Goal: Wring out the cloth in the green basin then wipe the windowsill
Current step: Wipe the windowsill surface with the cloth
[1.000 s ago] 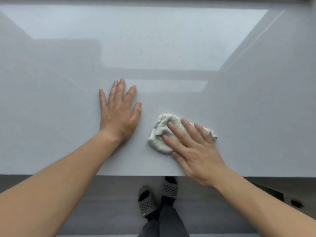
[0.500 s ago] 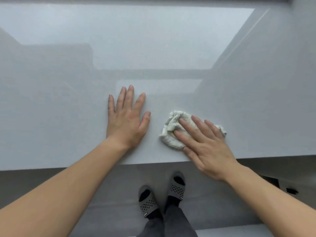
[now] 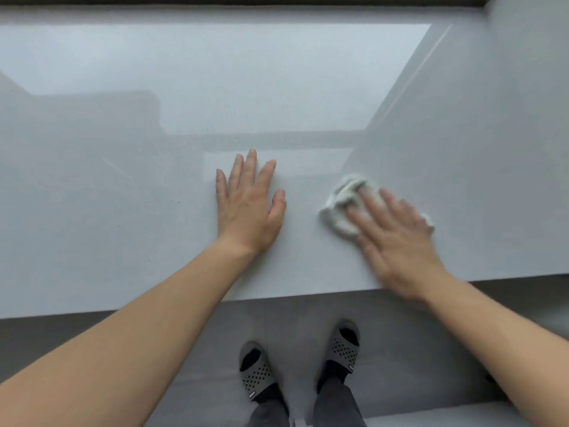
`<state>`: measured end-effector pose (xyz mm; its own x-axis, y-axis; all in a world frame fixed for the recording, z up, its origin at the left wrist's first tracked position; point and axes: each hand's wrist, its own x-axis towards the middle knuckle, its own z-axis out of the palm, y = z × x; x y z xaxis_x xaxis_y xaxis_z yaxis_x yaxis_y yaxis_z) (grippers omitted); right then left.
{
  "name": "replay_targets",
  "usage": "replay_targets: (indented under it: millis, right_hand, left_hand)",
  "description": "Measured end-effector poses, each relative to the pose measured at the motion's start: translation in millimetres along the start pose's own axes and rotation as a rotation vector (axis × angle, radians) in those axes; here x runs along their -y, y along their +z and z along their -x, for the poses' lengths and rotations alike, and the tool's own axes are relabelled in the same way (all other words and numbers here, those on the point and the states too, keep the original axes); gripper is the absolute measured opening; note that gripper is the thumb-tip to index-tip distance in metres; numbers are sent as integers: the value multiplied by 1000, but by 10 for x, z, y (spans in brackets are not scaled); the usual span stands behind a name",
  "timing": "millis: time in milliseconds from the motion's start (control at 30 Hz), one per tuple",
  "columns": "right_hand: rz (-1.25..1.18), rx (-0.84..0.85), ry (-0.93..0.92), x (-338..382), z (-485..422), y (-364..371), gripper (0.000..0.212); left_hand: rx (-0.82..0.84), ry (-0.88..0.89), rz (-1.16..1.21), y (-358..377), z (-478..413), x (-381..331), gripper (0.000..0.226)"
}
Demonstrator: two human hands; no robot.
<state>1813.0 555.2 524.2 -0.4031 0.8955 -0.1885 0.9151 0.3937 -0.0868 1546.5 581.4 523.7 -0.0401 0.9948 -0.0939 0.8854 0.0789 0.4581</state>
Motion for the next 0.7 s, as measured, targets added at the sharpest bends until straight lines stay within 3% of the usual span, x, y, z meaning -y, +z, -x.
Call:
replay_targets:
  millis: [67, 133, 233, 300, 367, 500, 567, 700]
  right_hand:
    - [-102, -5, 279, -226, -214, -58, 58]
    - [-142, -29, 391, -116, -261, -55, 61]
    - [-66, -26, 129, 203, 37, 33, 58]
    - [-36, 17, -110, 93, 172, 21, 55]
    - [-12, 32, -181, -252, -20, -37, 54]
    - [-128, -41, 237, -602, -713, -164, 57]
    - [-152, -79, 302, -426, -801, -162, 56]
    - [-64, -33, -186, -301, -459, -85, 52]
  left_hand:
    - [-2, -89, -20, 71, -60, -109, 56]
    - [-28, -162, 10, 121, -100, -213, 45]
    - [-70, -226, 6, 169, -155, -322, 36]
    - [-30, -238, -101, 202, -185, -359, 49]
    - [15, -238, -209, 247, -200, -380, 59]
    - [15, -238, -268, 292, -193, -380, 63]
    - [19, -242, -288, 300, -196, -383, 65]
    - [11, -251, -307, 298, -195, -395, 65]
